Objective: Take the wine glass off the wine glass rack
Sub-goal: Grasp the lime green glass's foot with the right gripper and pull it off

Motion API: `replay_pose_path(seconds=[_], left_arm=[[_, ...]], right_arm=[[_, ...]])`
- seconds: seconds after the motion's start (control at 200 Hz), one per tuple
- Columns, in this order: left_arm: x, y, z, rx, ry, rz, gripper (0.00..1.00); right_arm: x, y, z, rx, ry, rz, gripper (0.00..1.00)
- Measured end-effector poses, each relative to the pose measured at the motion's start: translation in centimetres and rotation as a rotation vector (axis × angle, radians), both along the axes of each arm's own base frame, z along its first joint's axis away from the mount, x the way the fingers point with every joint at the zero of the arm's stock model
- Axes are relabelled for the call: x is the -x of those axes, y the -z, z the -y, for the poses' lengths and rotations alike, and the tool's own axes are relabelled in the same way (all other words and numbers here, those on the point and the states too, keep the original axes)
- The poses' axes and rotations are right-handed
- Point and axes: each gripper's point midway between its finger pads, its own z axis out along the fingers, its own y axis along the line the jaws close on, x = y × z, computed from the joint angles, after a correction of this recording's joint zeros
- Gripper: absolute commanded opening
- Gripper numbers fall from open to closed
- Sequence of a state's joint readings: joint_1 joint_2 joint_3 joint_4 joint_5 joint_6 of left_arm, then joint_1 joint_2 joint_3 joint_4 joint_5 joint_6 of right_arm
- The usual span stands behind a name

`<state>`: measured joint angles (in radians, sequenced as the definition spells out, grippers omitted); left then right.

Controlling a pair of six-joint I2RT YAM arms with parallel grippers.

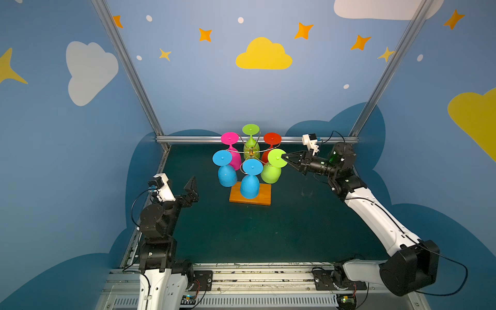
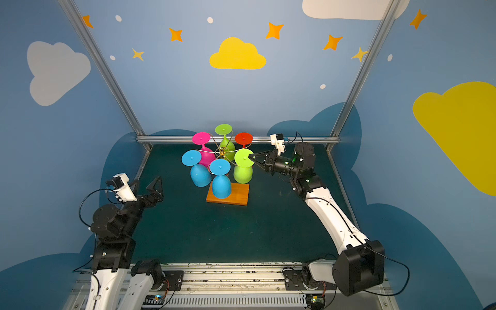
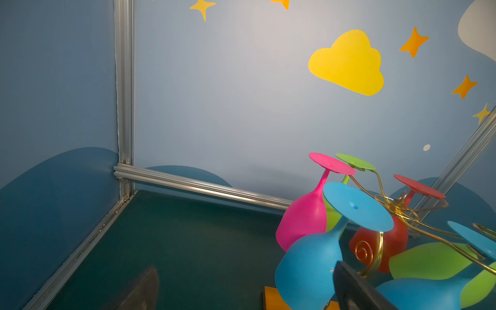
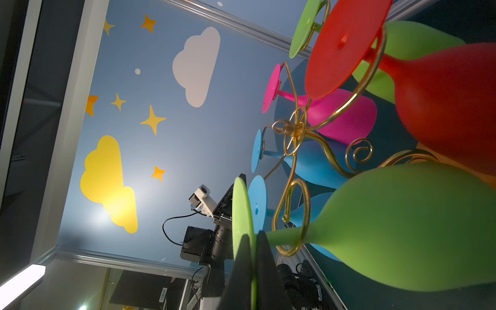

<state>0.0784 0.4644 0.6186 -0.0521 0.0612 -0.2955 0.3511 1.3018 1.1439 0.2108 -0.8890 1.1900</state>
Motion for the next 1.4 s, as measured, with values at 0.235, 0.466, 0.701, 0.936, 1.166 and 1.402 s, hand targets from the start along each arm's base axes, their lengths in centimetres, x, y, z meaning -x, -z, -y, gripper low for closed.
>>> replay_pose_path(seconds=[0.235, 0.466, 0.701, 0.936, 1.166, 1.402], left_arm=[[0.0, 0.0, 0.0, 0.0, 0.0, 0.002, 1.0], [0.0, -0.1, 0.0, 0.001, 0.0, 0.002, 1.0], [0.2, -0.2, 0.0, 0.003, 0.0, 0.008, 1.0], [0.2, -0.2, 0.0, 0.003, 0.0, 0.008, 1.0], [0.2, -0.2, 0.0, 0.004, 0.0, 0.007, 1.0], [0.1, 0.1, 0.0, 0.004, 0.0, 0.001, 1.0]], right_arm=[[1.0, 0.7, -0.6, 0.021, -0.018, 0.006, 0.0], [1.8, 1.3, -1.4, 0.043, -0.042, 0.001, 0.0], [2.0, 1.6, -2.0, 0.049, -0.052, 0.003, 0.0], [1.4, 1.9, -2.9, 0.056, -0.056, -0.008, 0.0], [0.5, 2.0, -3.3, 0.058, -0.048, -0.012, 0.0], [0.1, 1.8, -3.8, 0.054, -0.054, -0.003, 0.0]])
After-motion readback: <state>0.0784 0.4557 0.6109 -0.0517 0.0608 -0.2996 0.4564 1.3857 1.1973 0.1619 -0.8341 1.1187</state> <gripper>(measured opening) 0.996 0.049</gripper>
